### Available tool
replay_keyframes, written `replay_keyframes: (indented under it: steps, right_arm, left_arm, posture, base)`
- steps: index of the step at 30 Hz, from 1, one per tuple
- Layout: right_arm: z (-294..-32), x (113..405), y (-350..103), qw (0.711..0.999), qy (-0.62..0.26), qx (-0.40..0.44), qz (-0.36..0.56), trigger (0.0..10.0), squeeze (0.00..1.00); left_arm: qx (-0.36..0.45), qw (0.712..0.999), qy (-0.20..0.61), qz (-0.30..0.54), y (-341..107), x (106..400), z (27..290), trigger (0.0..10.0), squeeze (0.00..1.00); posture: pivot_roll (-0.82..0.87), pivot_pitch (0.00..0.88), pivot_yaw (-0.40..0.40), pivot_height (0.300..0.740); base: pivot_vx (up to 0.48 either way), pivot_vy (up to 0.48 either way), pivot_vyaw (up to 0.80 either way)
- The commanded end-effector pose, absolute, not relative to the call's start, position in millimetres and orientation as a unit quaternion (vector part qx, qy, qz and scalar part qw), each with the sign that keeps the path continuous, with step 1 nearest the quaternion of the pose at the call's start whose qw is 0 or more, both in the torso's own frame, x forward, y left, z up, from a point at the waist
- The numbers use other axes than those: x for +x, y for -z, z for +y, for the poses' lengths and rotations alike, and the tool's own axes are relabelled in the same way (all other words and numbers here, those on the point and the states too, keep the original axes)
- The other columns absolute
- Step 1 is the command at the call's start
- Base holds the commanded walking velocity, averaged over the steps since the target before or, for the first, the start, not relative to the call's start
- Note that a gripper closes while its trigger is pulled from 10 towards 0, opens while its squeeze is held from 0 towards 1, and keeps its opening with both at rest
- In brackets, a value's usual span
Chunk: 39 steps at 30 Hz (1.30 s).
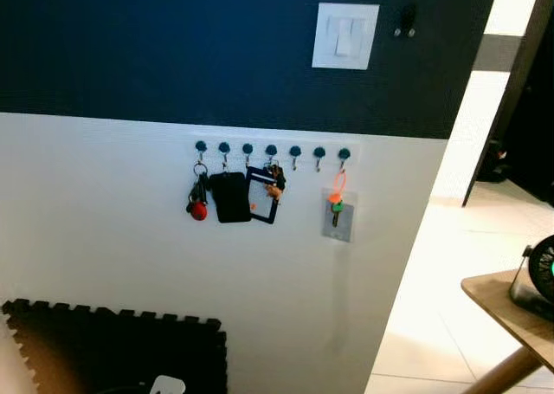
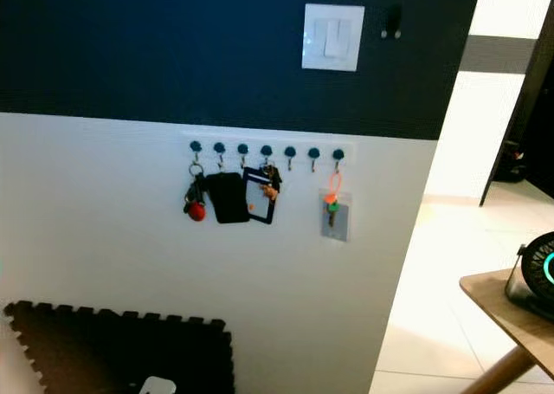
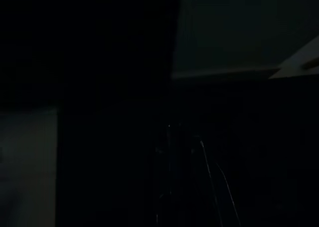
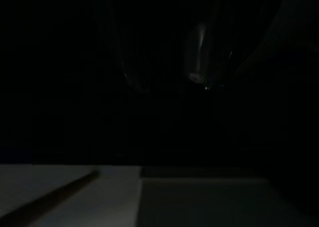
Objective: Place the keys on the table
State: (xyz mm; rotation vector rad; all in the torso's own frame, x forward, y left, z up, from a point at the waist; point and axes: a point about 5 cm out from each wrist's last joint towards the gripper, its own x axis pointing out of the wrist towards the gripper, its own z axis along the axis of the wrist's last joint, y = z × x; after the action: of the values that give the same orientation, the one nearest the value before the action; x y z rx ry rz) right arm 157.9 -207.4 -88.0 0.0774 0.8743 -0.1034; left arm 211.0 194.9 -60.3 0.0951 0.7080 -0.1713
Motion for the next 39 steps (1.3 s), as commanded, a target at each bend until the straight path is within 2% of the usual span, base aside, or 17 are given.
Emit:
replay_keyframes:
  steps: [1, 7, 14, 33, 39]
  right_arm:
    - [-207.7, 163.7, 85.3, 0.908, 0.05, 0.036, 0.414, 10.0, 0.0]
    - [-209.9, 160.4, 86.3, 0.907, 0.055, 0.039, 0.417, 10.0, 0.0]
    - [-210.2, 160.2, 86.4, 0.906, 0.056, 0.039, 0.417, 10.0, 0.0]
    - [-211.6, 162.9, 85.1, 0.907, 0.056, 0.037, 0.415, 10.0, 0.0]
    - [-212.3, 163.4, 84.8, 0.907, 0.057, 0.037, 0.415, 10.0, 0.0]
  left_arm:
    - [0.061, 0.931, 0.085, 0.35, 59.4, 211.7, 199.9, 10.0, 0.0]
    - [0.074, 0.93, 0.087, 0.351, 58.0, 214.3, 201.3, 10.0, 0.0]
    - [0.076, 0.929, 0.089, 0.35, 57.3, 216.2, 199.8, 10.0, 0.0]
    - [0.067, 0.935, 0.076, 0.34, 55.9, 218.6, 197.6, 10.0, 0.0]
    - [0.091, 0.933, 0.086, 0.337, 55.2, 219.7, 196.9, 10.0, 0.0]
  posture:
    - [0.06, 0.003, 0.0, 0.74]
    - [0.06, 0.003, 0.007, 0.74]
    - [0.06, 0.007, 0.006, 0.74]
    - [0.05, 0.003, -0.001, 0.74]
    - [0.05, 0.003, 0.0, 0.74]
  base:
    - [0.0, 0.0, 0.0]
    - [0.0, 0.0, 0.0]
    - [0.0, -0.422, 0.0]
    - [0.0, 0.0, 0.0]
    - [0.0, -0.16, 0.0]
